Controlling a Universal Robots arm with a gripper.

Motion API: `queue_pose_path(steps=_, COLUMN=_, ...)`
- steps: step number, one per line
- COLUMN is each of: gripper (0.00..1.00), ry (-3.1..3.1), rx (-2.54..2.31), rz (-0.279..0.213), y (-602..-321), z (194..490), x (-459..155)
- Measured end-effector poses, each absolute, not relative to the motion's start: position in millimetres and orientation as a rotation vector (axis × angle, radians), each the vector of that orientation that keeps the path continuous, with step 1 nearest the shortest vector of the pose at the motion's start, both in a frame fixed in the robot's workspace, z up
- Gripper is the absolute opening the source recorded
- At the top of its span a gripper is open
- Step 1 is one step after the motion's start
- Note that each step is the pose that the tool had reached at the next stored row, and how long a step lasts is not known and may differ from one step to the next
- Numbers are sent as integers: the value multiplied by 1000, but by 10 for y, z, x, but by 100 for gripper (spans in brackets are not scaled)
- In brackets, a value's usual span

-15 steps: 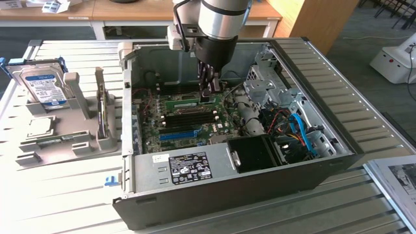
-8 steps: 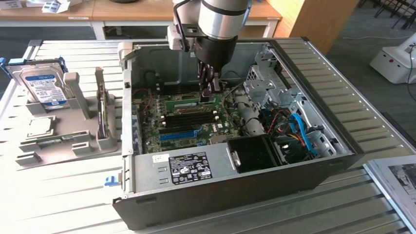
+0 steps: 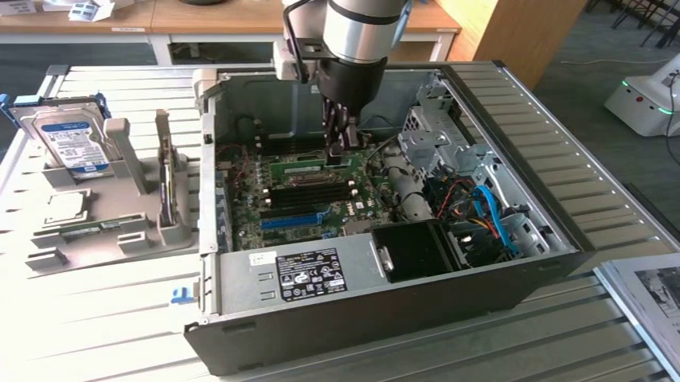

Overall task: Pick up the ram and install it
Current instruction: 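Insert the ram into the slot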

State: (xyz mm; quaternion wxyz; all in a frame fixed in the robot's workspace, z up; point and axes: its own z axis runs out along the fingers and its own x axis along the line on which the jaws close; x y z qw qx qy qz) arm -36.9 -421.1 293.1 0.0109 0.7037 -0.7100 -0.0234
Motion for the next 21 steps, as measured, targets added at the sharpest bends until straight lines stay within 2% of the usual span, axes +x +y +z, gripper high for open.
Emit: queue_pose_path(steps=21, gripper=12, ry=-2217, rx=2194, rz=-74, y=-4172, z=2824, x=-369)
